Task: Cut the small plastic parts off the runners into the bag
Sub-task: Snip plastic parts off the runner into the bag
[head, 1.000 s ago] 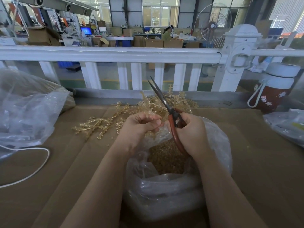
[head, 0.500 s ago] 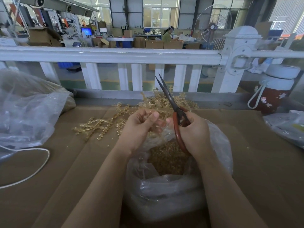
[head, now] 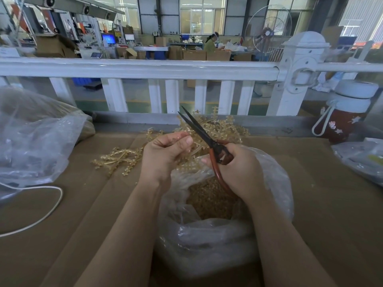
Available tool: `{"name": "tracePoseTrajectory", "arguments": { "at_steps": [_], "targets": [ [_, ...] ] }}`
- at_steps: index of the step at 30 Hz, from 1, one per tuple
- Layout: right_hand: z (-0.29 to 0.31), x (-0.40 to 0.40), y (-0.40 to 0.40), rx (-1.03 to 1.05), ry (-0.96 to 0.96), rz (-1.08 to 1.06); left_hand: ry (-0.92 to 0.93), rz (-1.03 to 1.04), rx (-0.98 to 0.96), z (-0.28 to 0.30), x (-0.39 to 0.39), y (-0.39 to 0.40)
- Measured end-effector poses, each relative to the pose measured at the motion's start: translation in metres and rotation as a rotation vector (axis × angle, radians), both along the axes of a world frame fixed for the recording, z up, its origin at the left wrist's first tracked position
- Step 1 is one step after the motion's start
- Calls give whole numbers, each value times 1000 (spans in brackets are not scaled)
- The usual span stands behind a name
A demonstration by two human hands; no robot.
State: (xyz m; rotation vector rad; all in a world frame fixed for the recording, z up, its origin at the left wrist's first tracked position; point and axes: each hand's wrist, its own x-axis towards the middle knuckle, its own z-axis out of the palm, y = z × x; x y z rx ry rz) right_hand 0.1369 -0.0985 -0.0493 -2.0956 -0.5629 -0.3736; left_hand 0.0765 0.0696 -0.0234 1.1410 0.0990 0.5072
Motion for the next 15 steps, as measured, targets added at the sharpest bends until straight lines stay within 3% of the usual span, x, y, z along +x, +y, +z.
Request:
{"name": "tracePoseTrajectory", "arguments": {
  "at_steps": [7, 15],
  "targets": [
    [-3, 3, 0, -40, 22, 21, -24, -64, 30, -2, 2, 5],
    [-1, 0, -4, -239, -206, -88, -33, -41, 122, -2, 0, 2]
  ]
}}
